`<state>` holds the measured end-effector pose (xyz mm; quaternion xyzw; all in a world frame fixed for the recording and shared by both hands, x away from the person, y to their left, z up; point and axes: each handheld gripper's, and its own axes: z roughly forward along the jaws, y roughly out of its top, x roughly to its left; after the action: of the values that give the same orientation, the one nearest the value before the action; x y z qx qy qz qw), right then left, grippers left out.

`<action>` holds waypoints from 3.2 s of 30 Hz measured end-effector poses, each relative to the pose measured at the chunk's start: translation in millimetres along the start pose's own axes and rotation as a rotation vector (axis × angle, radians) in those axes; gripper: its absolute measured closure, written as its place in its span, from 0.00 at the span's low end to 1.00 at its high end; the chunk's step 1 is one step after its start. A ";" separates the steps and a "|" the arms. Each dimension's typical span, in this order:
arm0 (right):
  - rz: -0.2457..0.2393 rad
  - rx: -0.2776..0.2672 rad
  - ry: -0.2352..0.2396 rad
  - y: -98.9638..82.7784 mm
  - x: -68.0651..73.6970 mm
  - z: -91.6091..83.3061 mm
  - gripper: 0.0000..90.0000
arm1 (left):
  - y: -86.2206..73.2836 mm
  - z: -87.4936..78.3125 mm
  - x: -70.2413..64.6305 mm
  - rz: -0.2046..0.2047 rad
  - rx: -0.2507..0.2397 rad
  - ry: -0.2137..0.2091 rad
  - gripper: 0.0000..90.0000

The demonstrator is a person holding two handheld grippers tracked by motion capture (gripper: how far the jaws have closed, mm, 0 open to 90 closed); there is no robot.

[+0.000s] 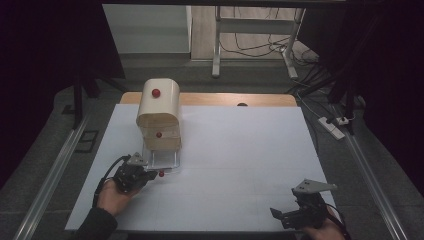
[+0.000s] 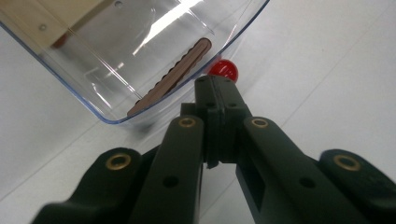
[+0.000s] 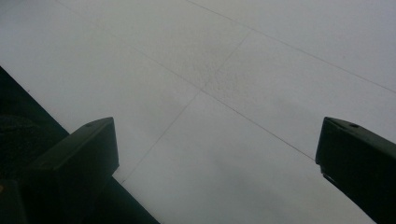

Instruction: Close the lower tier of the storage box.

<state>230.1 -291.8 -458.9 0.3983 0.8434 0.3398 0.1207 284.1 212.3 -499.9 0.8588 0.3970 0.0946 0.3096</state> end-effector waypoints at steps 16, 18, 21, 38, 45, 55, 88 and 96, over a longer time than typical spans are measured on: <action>0.000 0.004 0.003 0.0 -0.1 0.3 0.00 | 7.1 3.3 12.4 -0.039 -0.053 0.013 0.99; 0.000 0.004 0.004 0.0 -0.1 0.4 0.00 | 7.9 3.7 14.5 -0.049 -0.060 0.014 0.99; 0.000 0.005 0.004 0.0 -0.2 0.4 0.00 | 9.3 5.0 16.7 -0.062 -0.063 0.013 0.99; 0.005 0.007 0.008 0.0 -0.4 0.4 0.00 | 18.3 10.7 29.2 -0.108 -0.060 0.049 0.99; 0.003 0.008 0.009 -0.1 -0.6 0.6 0.00 | 22.2 13.8 33.5 -0.115 -0.058 0.071 0.99; 0.003 0.010 0.011 -0.1 -0.7 0.7 0.00 | 26.7 16.7 41.0 -0.127 -0.062 0.094 0.99; 0.003 0.014 0.014 -0.1 -1.1 0.9 0.00 | 34.6 25.9 54.1 -0.104 -0.061 0.132 0.97; 0.001 0.012 0.016 -0.3 -1.1 0.7 0.00 | 36.6 24.7 51.2 -0.107 -0.062 0.112 0.88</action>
<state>231.0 -292.4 -459.7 0.3968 0.8461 0.3380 0.1112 351.1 220.9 -501.5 0.8197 0.4561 0.1377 0.3180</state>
